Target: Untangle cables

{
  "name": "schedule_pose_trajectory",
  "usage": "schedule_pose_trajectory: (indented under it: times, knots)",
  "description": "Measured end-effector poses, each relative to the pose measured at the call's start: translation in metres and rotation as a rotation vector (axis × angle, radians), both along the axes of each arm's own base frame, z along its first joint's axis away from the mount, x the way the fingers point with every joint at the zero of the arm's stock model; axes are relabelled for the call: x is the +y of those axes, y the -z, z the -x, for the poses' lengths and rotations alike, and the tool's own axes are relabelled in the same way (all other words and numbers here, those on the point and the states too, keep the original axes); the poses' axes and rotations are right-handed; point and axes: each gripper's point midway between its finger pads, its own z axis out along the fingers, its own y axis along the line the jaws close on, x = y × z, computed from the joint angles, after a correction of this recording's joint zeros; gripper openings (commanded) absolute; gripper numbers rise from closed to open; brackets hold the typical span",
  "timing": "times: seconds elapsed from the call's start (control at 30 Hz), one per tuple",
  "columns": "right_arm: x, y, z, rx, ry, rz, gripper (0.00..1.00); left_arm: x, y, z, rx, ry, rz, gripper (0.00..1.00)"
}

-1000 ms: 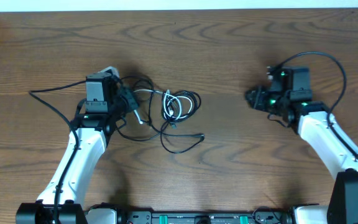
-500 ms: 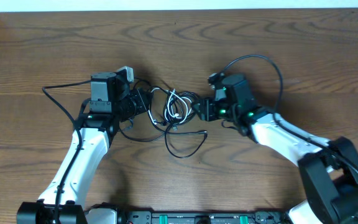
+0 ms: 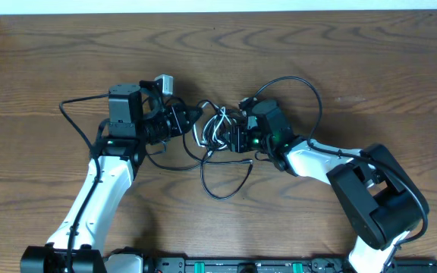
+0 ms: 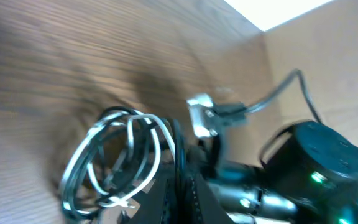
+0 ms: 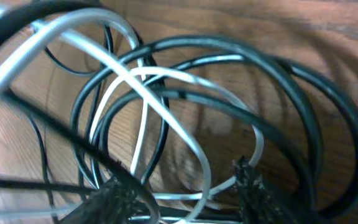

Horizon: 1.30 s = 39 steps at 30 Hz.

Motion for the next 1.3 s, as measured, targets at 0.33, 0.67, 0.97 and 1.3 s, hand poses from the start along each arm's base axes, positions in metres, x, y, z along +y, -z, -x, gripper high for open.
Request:
schedule_pose_trajectory:
  times: [0.33,0.67,0.97,1.3]
  knots:
    - [0.003,-0.007,-0.006,-0.022,0.021,-0.029,0.16,-0.018,-0.015,0.018,0.014,0.127,0.114,0.08]
    - [-0.003,-0.001,-0.005,0.012,0.042,-0.005,0.01,-0.024,-0.024,0.022,-0.004,0.172,0.154,0.15]
    - [-0.101,-0.001,0.011,0.223,0.185,0.165,0.01,-0.005,0.003,0.009,0.061,0.02,0.034,0.55]
    - [-0.129,-0.106,0.027,0.062,0.172,0.075,0.01,0.007,0.02,0.007,0.114,-0.057,-0.037,0.77]
